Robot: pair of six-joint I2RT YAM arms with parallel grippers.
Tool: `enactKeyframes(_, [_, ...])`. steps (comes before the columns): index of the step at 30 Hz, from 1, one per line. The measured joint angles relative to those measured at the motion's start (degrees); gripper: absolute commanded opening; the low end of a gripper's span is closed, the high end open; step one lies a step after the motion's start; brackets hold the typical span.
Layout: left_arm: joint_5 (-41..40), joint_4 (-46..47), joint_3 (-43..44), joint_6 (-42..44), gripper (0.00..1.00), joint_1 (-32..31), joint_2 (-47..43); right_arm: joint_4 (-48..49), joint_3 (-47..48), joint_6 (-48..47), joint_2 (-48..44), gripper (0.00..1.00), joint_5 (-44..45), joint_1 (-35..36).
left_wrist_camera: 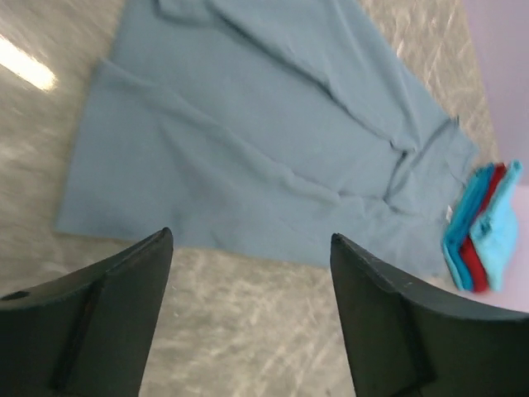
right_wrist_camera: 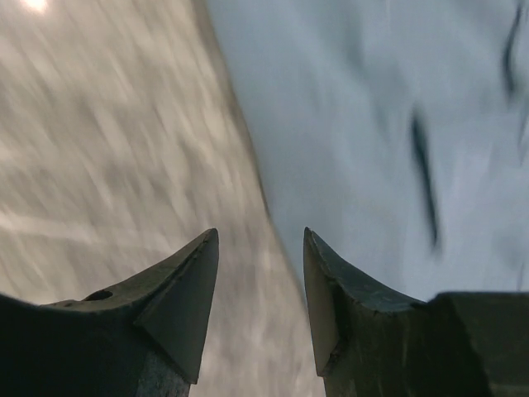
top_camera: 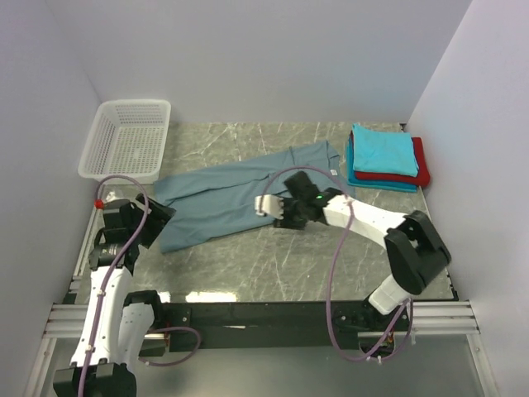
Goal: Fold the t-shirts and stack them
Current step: Fold the tshirt
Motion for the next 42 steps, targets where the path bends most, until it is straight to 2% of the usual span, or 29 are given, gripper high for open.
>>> enactKeyframes(2, [3.39,2.05,-2.36,-2.19,0.74,0.0,0.81,-0.13,-3.04,-1.05,-2.45,0.53,0.83,-3.74])
enactKeyframes(7, [6.95,1.7,-9.25,-7.87,0.73,-0.22,5.38,0.96,-8.7,-5.09,-6.14,0.53,2.05,-11.28])
enactKeyframes(11, [4.37,-2.05,-11.47,-13.18,0.67,-0.9,4.66,1.84,-11.19,-9.33,-6.27,0.53,2.08,-16.44])
enactKeyframes(15, [0.5,-1.79,-11.67,-17.38,0.67,-1.05,3.78,3.37,-11.43,-12.76,-5.88,0.53,2.71,-21.24])
enactKeyframes(21, [-3.56,2.16,-12.26,-22.12,0.64,-1.03,12.0,5.07,-10.95,-15.65,-2.91,0.53,2.93,-24.98])
enactKeyframes(22, [-3.54,2.82,-12.41,-23.19,0.59,-1.03,13.73,5.03,-10.95,-16.04,-2.8,0.53,2.89,-25.51])
enactKeyframes(27, [-4.5,5.14,-12.37,-24.9,0.5,-1.05,15.43,5.33,-10.93,-17.59,-2.8,0.53,1.99,-28.28])
enactKeyframes(30, [-6.97,4.7,-12.66,-25.18,0.35,-1.05,14.43,5.27,-10.8,-18.18,-2.8,0.53,1.38,-29.57])
enactKeyframes(31, [-7.82,4.59,-12.98,-25.05,0.27,-1.05,13.86,5.14,-10.62,-18.4,-2.8,0.53,1.07,-30.01])
enactKeyframes(33, [-9.38,4.5,-13.81,-25.16,0.19,-1.05,12.9,4.79,-10.08,-18.82,-2.8,0.53,0.48,-30.73])
enactKeyframes(35, [-10.56,4.74,-14.49,-25.31,0.02,-1.03,12.76,4.13,-9.46,-20.44,-2.84,0.54,-0.9,-31.74])
enactKeyframes(42, [-11.26,8.37,-14.78,-24.96,0.0,-1.01,14.03,-1.31,-8.48,-31.8,-3.76,0.55,-8.11,-37.16])
